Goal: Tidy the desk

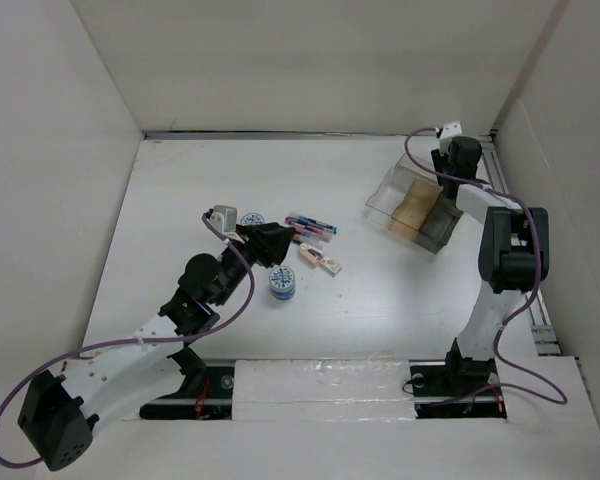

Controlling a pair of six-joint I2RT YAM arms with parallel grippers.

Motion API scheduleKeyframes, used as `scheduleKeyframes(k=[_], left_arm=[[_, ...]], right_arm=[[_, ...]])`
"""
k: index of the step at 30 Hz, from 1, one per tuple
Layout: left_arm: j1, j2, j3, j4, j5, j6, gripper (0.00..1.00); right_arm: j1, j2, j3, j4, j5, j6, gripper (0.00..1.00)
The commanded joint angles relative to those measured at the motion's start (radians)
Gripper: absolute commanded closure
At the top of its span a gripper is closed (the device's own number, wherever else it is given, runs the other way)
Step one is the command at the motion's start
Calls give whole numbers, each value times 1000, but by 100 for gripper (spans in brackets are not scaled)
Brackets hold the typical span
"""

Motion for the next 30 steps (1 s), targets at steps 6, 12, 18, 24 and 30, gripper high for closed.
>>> scheduleKeyframes(k=[6,12,18,24,30], left_arm=[[-5,-13,-11,42,-5,10,51],[-5,-11,-14,45,-6,10,51],[-5,-8,-9,43,-5,9,52],[-5,-13,-11,43,-11,9,51],[-5,-2,-8,39,-12,5,51]], right_arm=[[-4,7,-33,80,-19,10,70],[-4,-13,-71,119,-34,19,57],[-4,-53,-110,157,-46,29,52],[-4,-91,-163,200,-57,38,34],[-4,-137,-167,220,-104,91,32]])
